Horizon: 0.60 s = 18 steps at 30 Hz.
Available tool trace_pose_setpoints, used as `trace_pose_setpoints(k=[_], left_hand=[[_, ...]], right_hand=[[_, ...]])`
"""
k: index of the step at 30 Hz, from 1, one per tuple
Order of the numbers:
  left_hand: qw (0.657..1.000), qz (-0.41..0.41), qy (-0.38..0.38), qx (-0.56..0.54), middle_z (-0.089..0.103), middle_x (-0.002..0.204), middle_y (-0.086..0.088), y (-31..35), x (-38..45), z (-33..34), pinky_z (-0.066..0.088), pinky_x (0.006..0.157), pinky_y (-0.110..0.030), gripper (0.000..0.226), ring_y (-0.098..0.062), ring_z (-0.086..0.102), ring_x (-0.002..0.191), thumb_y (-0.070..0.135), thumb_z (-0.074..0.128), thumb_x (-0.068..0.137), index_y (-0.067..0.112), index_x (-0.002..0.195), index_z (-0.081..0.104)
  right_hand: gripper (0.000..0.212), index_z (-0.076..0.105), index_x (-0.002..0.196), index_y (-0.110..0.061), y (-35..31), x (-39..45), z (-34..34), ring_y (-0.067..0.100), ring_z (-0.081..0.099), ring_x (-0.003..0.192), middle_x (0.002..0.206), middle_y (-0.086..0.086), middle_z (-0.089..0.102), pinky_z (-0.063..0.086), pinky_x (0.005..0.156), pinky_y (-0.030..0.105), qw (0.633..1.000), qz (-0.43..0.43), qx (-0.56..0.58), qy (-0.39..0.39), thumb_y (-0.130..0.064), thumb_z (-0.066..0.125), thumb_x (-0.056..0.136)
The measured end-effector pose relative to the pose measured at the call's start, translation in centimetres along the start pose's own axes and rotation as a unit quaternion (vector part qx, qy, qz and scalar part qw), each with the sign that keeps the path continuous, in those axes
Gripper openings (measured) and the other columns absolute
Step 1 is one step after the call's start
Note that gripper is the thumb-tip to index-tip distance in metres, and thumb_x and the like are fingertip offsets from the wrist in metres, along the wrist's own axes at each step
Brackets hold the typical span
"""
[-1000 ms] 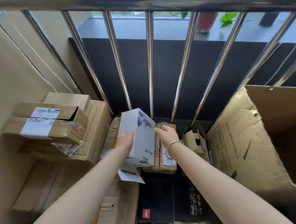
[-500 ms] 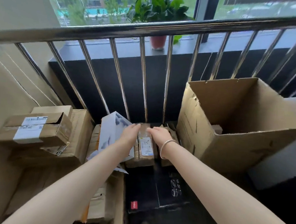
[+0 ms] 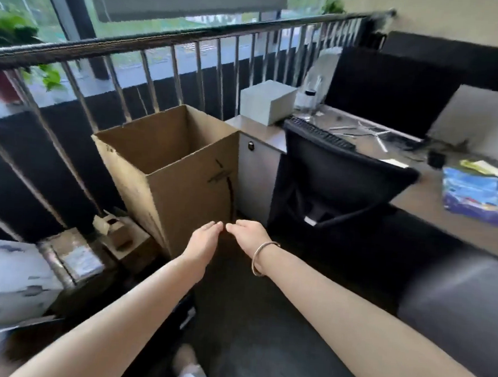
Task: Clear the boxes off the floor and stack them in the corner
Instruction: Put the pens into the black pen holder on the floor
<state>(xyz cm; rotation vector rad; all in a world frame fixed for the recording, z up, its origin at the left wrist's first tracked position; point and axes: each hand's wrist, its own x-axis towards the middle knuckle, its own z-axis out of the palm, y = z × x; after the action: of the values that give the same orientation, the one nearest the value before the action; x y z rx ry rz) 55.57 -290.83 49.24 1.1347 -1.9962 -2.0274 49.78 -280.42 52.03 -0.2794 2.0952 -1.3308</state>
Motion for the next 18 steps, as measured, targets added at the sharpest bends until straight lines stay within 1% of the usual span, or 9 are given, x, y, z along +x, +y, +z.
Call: trace_pose_setpoints(k=[2,4,6,9,12,14,16,17,18], left_hand=[[0.997,0.005,-0.069,0.018,0.048,0.143,0.001,0.1,-1.7,5.6,0.034,0.114,-0.039,0.051,-0.02,0.046,0.131,0.038,0.05,0.095,0.015,0.141,0.049],[0.992,0.01,-0.122,0.04,0.051,0.143,-0.003,-0.7,-1.9,11.2,0.037,0.112,-0.043,0.072,-0.022,0.05,0.13,0.053,0.056,0.075,0.016,0.137,0.054],[0.981,0.009,-0.185,0.063,0.055,0.14,-0.007,-0.9,-3.3,18.1,0.039,0.111,-0.045,0.084,-0.024,0.052,0.128,0.057,0.058,0.061,0.016,0.135,0.056],[0.959,0.028,-0.263,0.106,0.048,0.146,0.002,1.6,-10.0,26.6,0.03,0.116,-0.039,0.057,-0.018,0.043,0.135,0.041,0.054,0.091,0.017,0.142,0.048],[0.925,0.045,-0.346,0.148,0.038,0.152,0.002,1.6,-14.2,35.7,0.023,0.116,-0.032,0.051,-0.016,0.034,0.141,0.034,0.047,0.1,0.018,0.148,0.038],[0.903,0.053,-0.389,0.174,0.04,0.151,0.0,0.9,-16.9,42.5,0.026,0.111,-0.029,0.05,-0.017,0.037,0.139,0.033,0.046,0.101,0.017,0.147,0.04],[0.885,0.063,-0.418,0.193,0.05,0.14,-0.004,0.1,-19.7,48.6,0.036,0.097,-0.026,0.035,-0.017,0.051,0.122,0.031,0.047,0.1,0.017,0.131,0.057],[0.875,0.073,-0.432,0.207,0.055,0.133,-0.005,-0.5,-21.2,51.7,0.039,0.087,-0.027,0.028,-0.017,0.055,0.11,0.03,0.048,0.1,0.017,0.12,0.062],[0.859,0.079,-0.45,0.23,0.055,0.135,-0.007,-1.4,-23.5,55.7,0.038,0.081,-0.028,0.029,-0.02,0.056,0.108,0.031,0.047,0.1,0.015,0.118,0.063]], right_hand=[[0.049,0.049,0.138,-0.013,2.2,-2.3,-4.7,0.022,0.042,0.134,0.141,0.001,0.049,0.034,0.109,0.031,0.999,0.008,0.018,0.042,-0.032,0.056,0.093],[0.039,0.055,0.129,-0.014,4.0,-5.2,-9.6,0.023,0.043,0.134,0.129,0.001,0.055,0.034,0.105,0.028,0.996,0.016,0.021,0.087,-0.03,0.055,0.093],[0.045,0.053,0.133,-0.009,6.5,-8.5,-15.6,0.024,0.044,0.132,0.135,0.005,0.054,0.034,0.107,0.031,0.986,0.041,0.039,0.157,-0.03,0.055,0.094],[0.03,0.063,0.113,-0.009,10.2,-13.7,-23.2,0.024,0.051,0.116,0.115,0.005,0.061,0.037,0.096,0.032,0.968,0.065,0.066,0.233,-0.03,0.053,0.094],[0.047,0.052,0.135,-0.009,14.4,-19.0,-30.5,0.023,0.046,0.129,0.138,0.003,0.052,0.033,0.105,0.033,0.93,0.089,0.137,0.33,-0.033,0.053,0.094],[0.047,0.054,0.13,-0.002,17.5,-23.1,-35.3,0.027,0.048,0.127,0.136,0.01,0.055,0.035,0.107,0.036,0.9,0.101,0.168,0.39,-0.033,0.053,0.095],[0.044,0.059,0.122,0.001,20.7,-26.9,-39.3,0.03,0.052,0.123,0.128,0.014,0.059,0.038,0.105,0.038,0.865,0.122,0.194,0.446,-0.032,0.055,0.094],[0.04,0.063,0.118,0.0,22.5,-28.8,-41.1,0.029,0.054,0.119,0.122,0.013,0.062,0.04,0.101,0.035,0.849,0.132,0.205,0.469,-0.032,0.056,0.093],[0.035,0.066,0.11,-0.003,24.5,-31.5,-43.5,0.028,0.057,0.112,0.115,0.011,0.066,0.042,0.094,0.032,0.83,0.14,0.217,0.494,-0.032,0.057,0.093]])
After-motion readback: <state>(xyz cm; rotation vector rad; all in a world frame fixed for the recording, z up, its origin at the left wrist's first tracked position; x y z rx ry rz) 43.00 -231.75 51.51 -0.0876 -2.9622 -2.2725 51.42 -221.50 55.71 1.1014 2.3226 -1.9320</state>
